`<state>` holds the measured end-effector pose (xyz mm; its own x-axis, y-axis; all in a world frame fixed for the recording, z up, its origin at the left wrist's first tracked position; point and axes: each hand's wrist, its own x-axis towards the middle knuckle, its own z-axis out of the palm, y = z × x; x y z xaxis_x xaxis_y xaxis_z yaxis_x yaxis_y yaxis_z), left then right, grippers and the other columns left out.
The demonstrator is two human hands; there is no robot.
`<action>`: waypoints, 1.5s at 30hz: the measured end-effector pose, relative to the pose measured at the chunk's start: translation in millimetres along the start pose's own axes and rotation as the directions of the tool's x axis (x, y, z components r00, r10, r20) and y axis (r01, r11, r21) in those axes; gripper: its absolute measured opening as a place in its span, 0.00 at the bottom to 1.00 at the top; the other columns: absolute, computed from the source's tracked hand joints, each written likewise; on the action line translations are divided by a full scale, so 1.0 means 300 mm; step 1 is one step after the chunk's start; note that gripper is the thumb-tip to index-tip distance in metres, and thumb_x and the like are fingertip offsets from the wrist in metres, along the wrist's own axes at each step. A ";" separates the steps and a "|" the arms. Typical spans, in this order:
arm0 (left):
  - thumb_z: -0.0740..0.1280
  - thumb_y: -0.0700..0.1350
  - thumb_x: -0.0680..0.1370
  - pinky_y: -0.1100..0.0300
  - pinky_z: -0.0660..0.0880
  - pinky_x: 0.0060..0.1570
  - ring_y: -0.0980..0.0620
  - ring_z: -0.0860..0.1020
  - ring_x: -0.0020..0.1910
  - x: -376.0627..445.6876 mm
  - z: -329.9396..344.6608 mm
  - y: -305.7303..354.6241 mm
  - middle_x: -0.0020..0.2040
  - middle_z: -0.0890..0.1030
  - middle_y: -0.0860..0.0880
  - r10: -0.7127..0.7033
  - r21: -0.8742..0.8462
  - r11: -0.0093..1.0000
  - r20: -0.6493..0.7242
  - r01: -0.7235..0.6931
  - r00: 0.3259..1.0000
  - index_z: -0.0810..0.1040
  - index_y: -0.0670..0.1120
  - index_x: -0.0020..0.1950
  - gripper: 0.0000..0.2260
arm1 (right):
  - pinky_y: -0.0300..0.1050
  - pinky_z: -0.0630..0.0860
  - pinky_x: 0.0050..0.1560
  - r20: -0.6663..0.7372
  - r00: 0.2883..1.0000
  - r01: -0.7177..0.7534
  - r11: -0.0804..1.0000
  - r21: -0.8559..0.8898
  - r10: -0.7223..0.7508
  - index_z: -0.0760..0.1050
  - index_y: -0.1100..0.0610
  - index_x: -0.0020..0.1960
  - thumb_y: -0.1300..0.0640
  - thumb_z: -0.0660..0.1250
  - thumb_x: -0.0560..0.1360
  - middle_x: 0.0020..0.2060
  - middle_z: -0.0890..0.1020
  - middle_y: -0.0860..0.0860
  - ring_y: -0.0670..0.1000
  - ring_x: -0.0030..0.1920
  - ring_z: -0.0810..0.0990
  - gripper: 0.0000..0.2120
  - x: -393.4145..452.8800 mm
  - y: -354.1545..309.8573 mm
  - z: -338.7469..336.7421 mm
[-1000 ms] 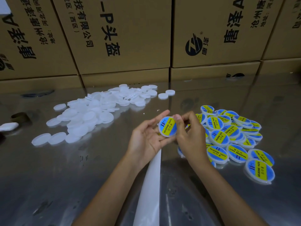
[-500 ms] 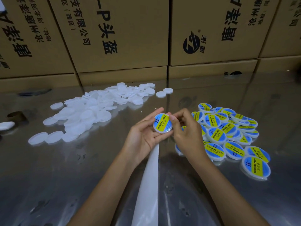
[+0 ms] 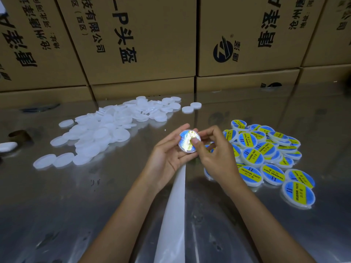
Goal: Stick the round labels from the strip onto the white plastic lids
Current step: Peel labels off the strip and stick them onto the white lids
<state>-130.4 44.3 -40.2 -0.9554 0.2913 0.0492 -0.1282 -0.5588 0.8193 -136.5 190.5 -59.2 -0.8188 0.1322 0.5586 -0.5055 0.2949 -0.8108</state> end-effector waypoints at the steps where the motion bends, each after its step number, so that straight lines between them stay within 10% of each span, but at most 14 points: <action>1: 0.59 0.39 0.82 0.47 0.77 0.62 0.40 0.79 0.65 0.001 0.000 -0.001 0.67 0.79 0.41 -0.001 -0.004 1.000 0.000 0.001 1.000 0.72 0.41 0.73 0.19 | 0.31 0.70 0.40 -0.015 1.000 -0.001 1.000 -0.006 0.001 0.75 0.55 0.45 0.59 0.69 0.77 0.39 0.81 0.37 0.39 0.41 0.79 0.04 0.002 0.002 -0.001; 8: 0.58 0.40 0.82 0.52 0.82 0.53 0.39 0.80 0.62 0.008 -0.011 0.002 0.65 0.80 0.39 -0.022 -0.059 0.998 -0.006 0.022 1.000 0.72 0.41 0.72 0.18 | 0.42 0.75 0.49 0.093 0.996 0.014 0.981 -0.192 0.004 0.69 0.44 0.52 0.40 0.78 0.62 0.49 0.77 0.38 0.43 0.51 0.77 0.25 -0.018 0.003 0.003; 14: 0.60 0.40 0.80 0.49 0.81 0.55 0.38 0.83 0.57 0.022 -0.041 0.009 0.63 0.81 0.37 0.052 -0.117 0.991 -0.096 -0.063 0.994 0.73 0.43 0.70 0.18 | 0.46 0.69 0.55 -0.228 0.974 -0.076 0.962 -0.262 0.015 0.72 0.50 0.54 0.46 0.78 0.66 0.48 0.77 0.41 0.50 0.55 0.75 0.22 0.020 0.019 -0.031; 19: 0.57 0.39 0.82 0.52 0.83 0.45 0.37 0.83 0.55 0.045 -0.114 0.029 0.59 0.83 0.37 0.140 -0.134 0.974 -0.289 -0.185 0.947 0.76 0.40 0.64 0.13 | 0.56 0.59 0.65 -0.419 0.877 -0.448 0.715 -0.536 0.236 0.71 0.57 0.67 0.52 0.73 0.69 0.66 0.71 0.55 0.58 0.69 0.63 0.28 0.055 0.078 -0.123; 24: 0.55 0.38 0.82 0.56 0.81 0.43 0.44 0.86 0.48 0.064 -0.163 0.001 0.55 0.85 0.41 0.176 0.064 0.984 -0.382 -0.164 0.907 0.77 0.43 0.61 0.13 | 0.55 0.58 0.68 -0.311 0.937 -0.326 0.713 -0.620 0.158 0.71 0.57 0.69 0.55 0.71 0.71 0.67 0.71 0.55 0.58 0.70 0.63 0.27 0.041 0.066 -0.107; 32: 0.56 0.31 0.78 0.68 0.72 0.30 0.54 0.82 0.35 0.122 -0.229 -0.033 0.44 0.84 0.47 0.446 0.572 0.809 -0.446 -0.136 0.776 0.79 0.46 0.50 0.15 | 0.53 0.71 0.52 0.080 0.993 0.116 0.830 -0.545 -0.086 0.80 0.55 0.47 0.62 0.67 0.72 0.41 0.83 0.50 0.56 0.45 0.78 0.05 -0.029 0.009 0.023; 39: 0.59 0.38 0.81 0.51 0.76 0.60 0.40 0.80 0.53 0.324 -0.318 0.010 0.54 0.82 0.41 0.515 0.837 0.526 -0.455 0.151 0.726 0.77 0.45 0.56 0.09 | 0.53 0.70 0.47 0.194 0.980 0.155 0.797 -0.584 -0.048 0.77 0.55 0.43 0.60 0.65 0.73 0.34 0.79 0.51 0.56 0.41 0.76 0.03 -0.039 0.030 0.054; 45: 0.66 0.47 0.81 0.61 0.67 0.52 0.44 0.78 0.59 0.503 -0.349 0.058 0.56 0.82 0.42 0.518 0.833 0.463 -0.531 0.302 0.671 0.78 0.41 0.55 0.10 | 0.49 0.66 0.48 0.214 0.977 0.139 0.784 -0.605 -0.008 0.77 0.54 0.44 0.59 0.64 0.73 0.38 0.80 0.50 0.54 0.45 0.77 0.04 0.001 0.071 0.061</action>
<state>-304.8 -2.8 -78.4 -0.8487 -0.5059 0.1540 -0.1262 0.4765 0.8701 -152.7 179.5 -79.6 -0.8538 -0.0755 0.5150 -0.3455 0.8222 -0.4523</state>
